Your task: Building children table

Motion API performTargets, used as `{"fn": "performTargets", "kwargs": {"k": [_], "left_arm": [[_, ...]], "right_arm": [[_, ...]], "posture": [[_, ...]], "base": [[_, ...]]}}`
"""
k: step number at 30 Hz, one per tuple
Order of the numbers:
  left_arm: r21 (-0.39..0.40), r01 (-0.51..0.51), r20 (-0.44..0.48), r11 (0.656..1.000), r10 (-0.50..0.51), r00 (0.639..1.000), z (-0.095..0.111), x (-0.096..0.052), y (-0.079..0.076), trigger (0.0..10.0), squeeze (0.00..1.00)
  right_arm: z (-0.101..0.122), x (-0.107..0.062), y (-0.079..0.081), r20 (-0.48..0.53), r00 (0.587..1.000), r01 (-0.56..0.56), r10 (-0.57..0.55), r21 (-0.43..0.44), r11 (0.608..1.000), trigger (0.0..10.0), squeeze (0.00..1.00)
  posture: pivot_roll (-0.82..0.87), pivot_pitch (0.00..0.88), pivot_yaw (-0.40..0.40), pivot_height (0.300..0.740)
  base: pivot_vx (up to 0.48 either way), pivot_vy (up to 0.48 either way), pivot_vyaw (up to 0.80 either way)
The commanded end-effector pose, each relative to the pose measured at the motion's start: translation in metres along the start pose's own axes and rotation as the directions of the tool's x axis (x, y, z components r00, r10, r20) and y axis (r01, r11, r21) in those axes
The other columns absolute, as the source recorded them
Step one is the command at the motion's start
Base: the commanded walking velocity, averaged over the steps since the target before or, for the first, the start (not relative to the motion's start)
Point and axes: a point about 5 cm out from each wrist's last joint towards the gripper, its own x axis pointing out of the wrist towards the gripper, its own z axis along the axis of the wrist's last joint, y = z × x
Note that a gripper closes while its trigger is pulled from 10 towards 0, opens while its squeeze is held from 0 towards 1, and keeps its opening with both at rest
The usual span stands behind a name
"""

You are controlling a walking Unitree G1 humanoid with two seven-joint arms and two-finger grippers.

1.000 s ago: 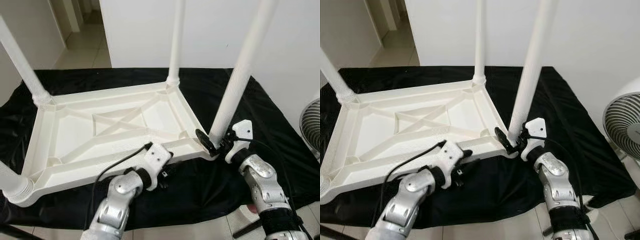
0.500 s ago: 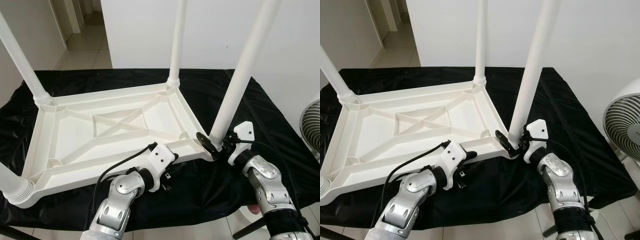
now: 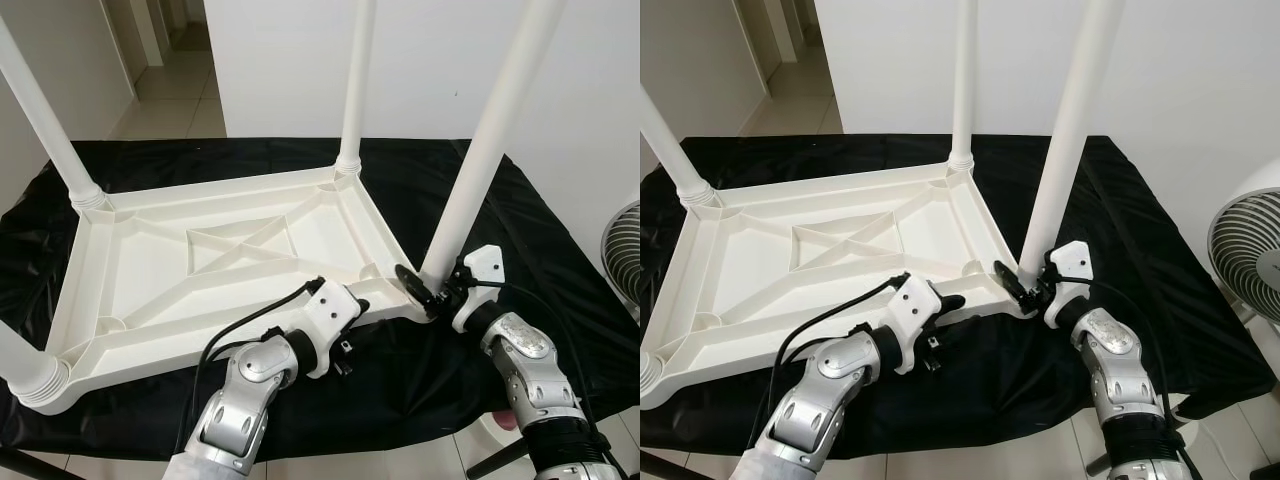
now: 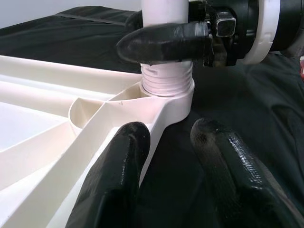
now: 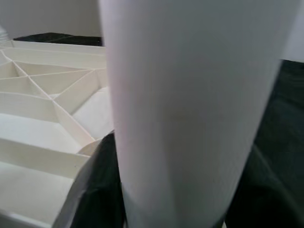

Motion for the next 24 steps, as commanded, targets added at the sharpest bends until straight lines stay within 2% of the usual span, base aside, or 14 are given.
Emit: {"fn": "performTargets", "kwargs": {"k": [1, 5, 8, 9, 12, 14, 15, 16, 17, 19, 21, 24], "left_arm": [[-0.008, -0.030, -0.013, 1.000, 0.030, 0.999, -0.004, 0.001, 0.001, 10.0, 0.00], [-0.006, -0.032, -0.013, 0.999, 0.032, 0.999, -0.003, 0.002, 0.002, 10.0, 0.00], [-0.003, -0.029, -0.013, 1.000, 0.029, 1.000, -0.003, 0.002, 0.002, 10.0, 0.00], [-0.003, -0.029, -0.013, 1.000, 0.029, 1.000, -0.003, 0.002, 0.002, 10.0, 0.00], [-0.001, -0.029, -0.012, 1.000, 0.029, 1.000, -0.004, 0.002, 0.002, 10.0, 0.00], [-0.001, -0.029, -0.012, 1.000, 0.029, 0.999, -0.004, 0.003, 0.002, 10.0, 0.00], [-0.002, -0.030, -0.012, 1.000, 0.029, 0.999, -0.004, 0.002, 0.002, 10.0, 0.00], [-0.002, -0.030, -0.012, 1.000, 0.029, 0.999, -0.004, 0.002, 0.002, 10.0, 0.00], [-0.003, -0.030, -0.011, 1.000, 0.030, 0.999, -0.004, 0.002, 0.002, 10.0, 0.00], [-0.005, -0.031, -0.012, 1.000, 0.031, 0.999, -0.004, 0.002, 0.002, 10.0, 0.00], [-0.009, -0.031, -0.013, 0.999, 0.031, 0.999, -0.005, 0.001, 0.002, 10.0, 0.00], [-0.008, -0.032, -0.014, 0.999, 0.032, 0.999, -0.005, 0.001, 0.003, 10.0, 0.00]], "right_arm": [[-0.004, -0.003, 0.003, -0.022, 1.000, 0.012, -0.012, 0.005, 1.000, 0.0, 0.00], [-0.005, -0.005, 0.006, -0.028, 0.999, 0.040, -0.040, -0.010, 0.999, 0.0, 0.00], [-0.005, -0.007, 0.008, -0.033, 0.989, 0.142, -0.143, -0.017, 0.990, 0.0, 0.00], [-0.005, -0.007, 0.008, -0.033, 0.989, 0.142, -0.143, -0.017, 0.990, 0.0, 0.00], [-0.002, -0.011, 0.019, -0.019, 0.970, 0.245, -0.244, 0.019, 0.969, 0.0, 0.00], [-0.001, -0.012, 0.022, -0.017, 0.964, 0.265, -0.265, 0.029, 0.964, 0.0, 0.00], [-0.001, -0.015, 0.028, -0.023, 0.946, 0.325, -0.324, 0.053, 0.944, 0.0, 0.00], [-0.001, -0.015, 0.028, -0.023, 0.946, 0.325, -0.324, 0.053, 0.944, 0.0, 0.00], [-0.002, -0.018, 0.033, -0.038, 0.921, 0.389, -0.388, 0.059, 0.919, 0.0, 0.00], [-0.002, -0.028, 0.040, -0.057, 0.844, 0.536, -0.534, 0.052, 0.842, 0.0, 0.00], [-0.004, -0.034, 0.047, -0.080, 0.802, 0.596, -0.592, 0.030, 0.803, 0.0, 0.00], [-0.005, -0.035, 0.050, -0.097, 0.792, 0.608, -0.603, 0.035, 0.793, 0.0, 0.00]], "posture": [[-0.02, 0.024, -0.002, 0.740], [-0.02, 0.019, -0.003, 0.740], [-0.02, 0.015, -0.003, 0.740], [-0.02, 0.015, -0.003, 0.740], [-0.03, 0.013, -0.004, 0.740], [-0.03, 0.013, -0.004, 0.740], [-0.04, 0.015, -0.003, 0.740], [-0.04, 0.015, -0.003, 0.740], [-0.04, 0.016, -0.004, 0.740], [-0.04, 0.016, -0.004, 0.740], [-0.05, 0.021, -0.008, 0.740], [-0.04, 0.020, -0.008, 0.740]], "base": [[0.000, 0.000, 0.00], [0.000, 0.000, 0.00], [0.000, 0.000, 0.00], [0.000, 0.000, 0.00], [0.000, 0.000, 0.00], [0.000, 0.000, 0.00], [0.000, 0.000, 0.00], [0.000, 0.000, 0.00], [0.000, 0.000, 0.00], [0.000, 0.000, 0.00], [0.000, 0.000, 0.00], [0.000, 0.000, 0.00]]}}
